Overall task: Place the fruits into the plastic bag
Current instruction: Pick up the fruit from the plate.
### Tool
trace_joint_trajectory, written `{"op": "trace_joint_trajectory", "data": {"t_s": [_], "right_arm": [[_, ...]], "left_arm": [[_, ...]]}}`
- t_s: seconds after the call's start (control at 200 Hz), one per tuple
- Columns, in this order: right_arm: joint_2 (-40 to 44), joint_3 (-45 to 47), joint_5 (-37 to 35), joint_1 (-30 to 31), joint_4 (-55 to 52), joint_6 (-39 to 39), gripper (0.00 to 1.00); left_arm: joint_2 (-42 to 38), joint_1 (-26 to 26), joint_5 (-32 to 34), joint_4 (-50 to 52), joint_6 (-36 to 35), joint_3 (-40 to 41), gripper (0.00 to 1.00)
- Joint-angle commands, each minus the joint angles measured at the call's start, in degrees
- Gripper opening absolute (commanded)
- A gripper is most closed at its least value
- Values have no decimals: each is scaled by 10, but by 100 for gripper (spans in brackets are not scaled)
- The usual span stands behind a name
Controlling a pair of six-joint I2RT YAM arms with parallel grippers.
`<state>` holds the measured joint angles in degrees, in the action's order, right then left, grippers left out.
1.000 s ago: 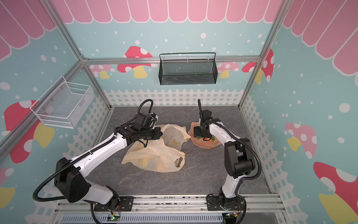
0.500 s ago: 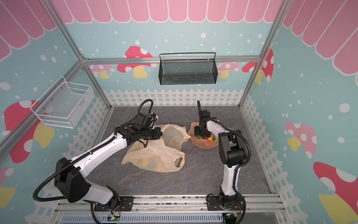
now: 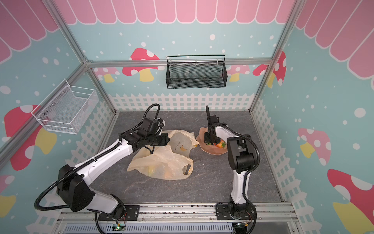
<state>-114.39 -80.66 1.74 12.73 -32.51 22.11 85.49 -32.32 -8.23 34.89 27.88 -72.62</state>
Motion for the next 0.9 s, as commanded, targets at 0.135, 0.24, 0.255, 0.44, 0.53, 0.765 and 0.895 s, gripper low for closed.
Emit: {"op": "trace_joint_trajectory", "data": {"t_s": [0.135,0.24,0.255,0.44,0.53,0.765,0.895], "right_arm": [[28,-11,-9,-4,2,-14,52],[51,-17,-8,-4,-3,-20,51],[51,-19,-9,-4,-3,-21,51],[123,-65,-17,-4,-23,-29,50],[158,-86,-12,-4,-21,-36,50],[262,-95,7,-3,37,-45,49],[294,-87,11,-3,55,-51,49]], "left_arm": [[-1,3,-3,9,0,-6,0],[0,2,-3,9,0,-7,0],[0,3,-3,9,0,-6,0],[1,2,-4,9,0,-7,0],[2,2,-5,9,0,-8,0],[6,3,-8,9,0,-9,0],[8,2,-8,9,-1,-11,0]]}}
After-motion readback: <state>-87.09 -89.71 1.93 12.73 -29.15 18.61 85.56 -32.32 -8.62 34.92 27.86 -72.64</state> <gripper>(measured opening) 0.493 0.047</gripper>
